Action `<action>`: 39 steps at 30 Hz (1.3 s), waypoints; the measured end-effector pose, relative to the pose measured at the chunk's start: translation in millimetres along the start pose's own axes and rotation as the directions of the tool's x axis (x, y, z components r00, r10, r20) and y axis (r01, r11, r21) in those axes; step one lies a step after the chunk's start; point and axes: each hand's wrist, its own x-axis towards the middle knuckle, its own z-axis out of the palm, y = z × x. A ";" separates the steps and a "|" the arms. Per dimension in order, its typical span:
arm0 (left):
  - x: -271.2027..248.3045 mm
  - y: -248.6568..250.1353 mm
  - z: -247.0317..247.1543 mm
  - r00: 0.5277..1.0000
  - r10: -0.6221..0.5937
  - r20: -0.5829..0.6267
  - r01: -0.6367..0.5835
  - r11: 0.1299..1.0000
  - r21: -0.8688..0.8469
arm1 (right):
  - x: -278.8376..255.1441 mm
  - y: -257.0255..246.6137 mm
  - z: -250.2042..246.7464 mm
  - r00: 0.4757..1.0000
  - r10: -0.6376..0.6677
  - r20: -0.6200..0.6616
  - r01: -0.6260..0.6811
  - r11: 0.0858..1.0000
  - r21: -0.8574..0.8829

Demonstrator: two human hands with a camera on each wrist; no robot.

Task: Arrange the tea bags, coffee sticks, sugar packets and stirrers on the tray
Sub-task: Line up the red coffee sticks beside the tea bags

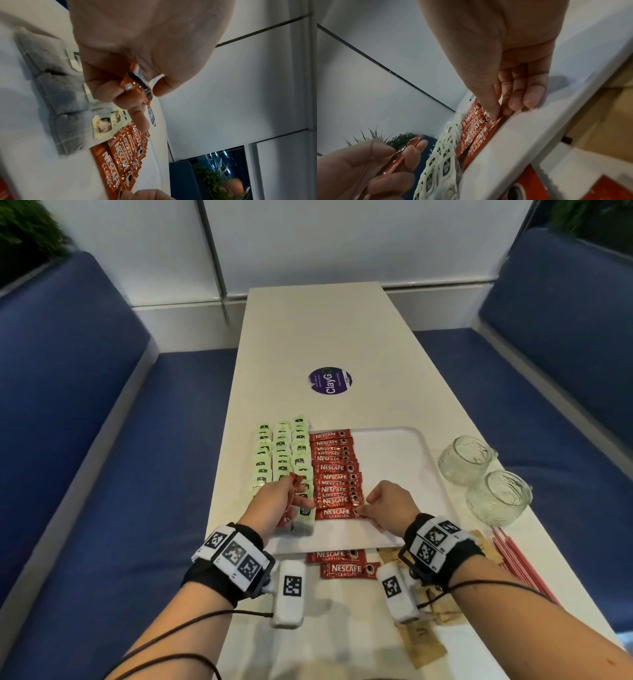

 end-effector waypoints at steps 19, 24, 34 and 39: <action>-16.0 -11.0 26.4 0.949 0.277 0.152 -0.313 0.894 0.320 | -33.2 -31.6 -16.8 0.947 -0.264 0.182 0.129 0.833 0.538; -19.1 -10.4 18.4 0.981 0.178 0.075 -0.183 0.980 0.076 | -38.7 -23.5 -22.3 0.951 -0.300 0.075 0.209 0.802 0.560; -26.6 -10.9 25.2 0.973 0.223 0.054 -0.228 0.969 0.096 | -47.6 -23.0 -31.4 0.941 -0.318 0.116 0.220 0.836 0.503; -22.2 -12.4 21.6 0.971 0.227 0.068 -0.236 0.952 0.193 | -45.6 -7.4 -37.5 0.952 -0.265 0.156 0.156 0.854 0.497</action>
